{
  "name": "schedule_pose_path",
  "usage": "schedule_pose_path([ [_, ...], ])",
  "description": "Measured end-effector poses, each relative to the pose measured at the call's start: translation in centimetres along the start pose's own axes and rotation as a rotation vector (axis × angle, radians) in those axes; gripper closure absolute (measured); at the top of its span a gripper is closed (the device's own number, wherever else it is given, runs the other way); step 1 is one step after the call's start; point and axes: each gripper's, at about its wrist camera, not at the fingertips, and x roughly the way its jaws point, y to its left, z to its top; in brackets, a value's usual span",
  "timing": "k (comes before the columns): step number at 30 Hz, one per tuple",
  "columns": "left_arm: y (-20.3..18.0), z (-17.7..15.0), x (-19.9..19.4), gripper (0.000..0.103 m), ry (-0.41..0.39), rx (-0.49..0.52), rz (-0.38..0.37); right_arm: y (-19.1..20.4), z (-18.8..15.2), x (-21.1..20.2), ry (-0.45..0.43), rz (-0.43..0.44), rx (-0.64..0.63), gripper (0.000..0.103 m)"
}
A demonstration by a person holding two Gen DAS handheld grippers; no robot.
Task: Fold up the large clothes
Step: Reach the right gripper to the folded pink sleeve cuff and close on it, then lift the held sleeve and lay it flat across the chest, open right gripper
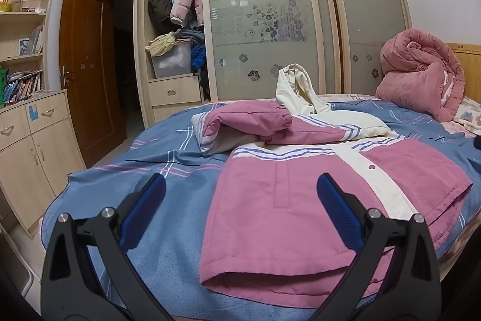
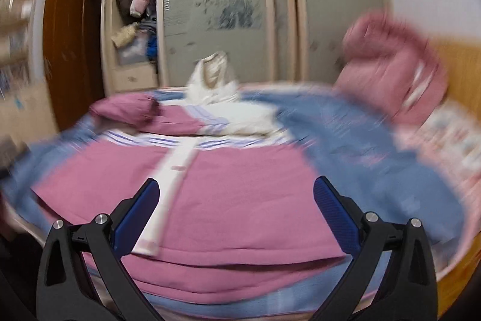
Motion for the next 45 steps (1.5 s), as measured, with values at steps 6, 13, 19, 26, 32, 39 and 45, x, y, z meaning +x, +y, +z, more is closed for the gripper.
schedule_pose_path([
  [6,0.6,0.0,0.1,0.002,-0.002,-0.026,-0.013,3.1,5.0,6.4,0.134,0.277,0.256,0.001],
  [13,1.4,-0.1,0.1,0.002,-0.004,-0.038,-0.010,8.4,8.3,17.5,0.306,0.550,0.505,0.001],
  [19,2.7,-0.1,-0.3,0.002,-0.013,-0.059,0.004,11.1,7.3,27.3,0.442,0.671,0.822,0.024],
  [26,3.8,-0.1,-0.8,0.002,-0.020,-0.084,-0.005,12.7,6.2,34.8,0.491,0.617,0.973,0.041],
  [32,4.1,-0.1,-1.0,0.002,-0.026,-0.097,-0.019,14.1,6.0,38.3,0.508,0.574,1.012,0.041],
  [39,4.5,-0.1,-0.4,0.002,-0.009,-0.119,-0.029,15.4,7.2,41.4,0.496,0.520,0.965,0.076],
  [45,4.7,-0.1,-0.1,0.002,0.002,-0.132,-0.025,17.5,13.1,39.7,0.381,0.518,0.758,0.088],
])
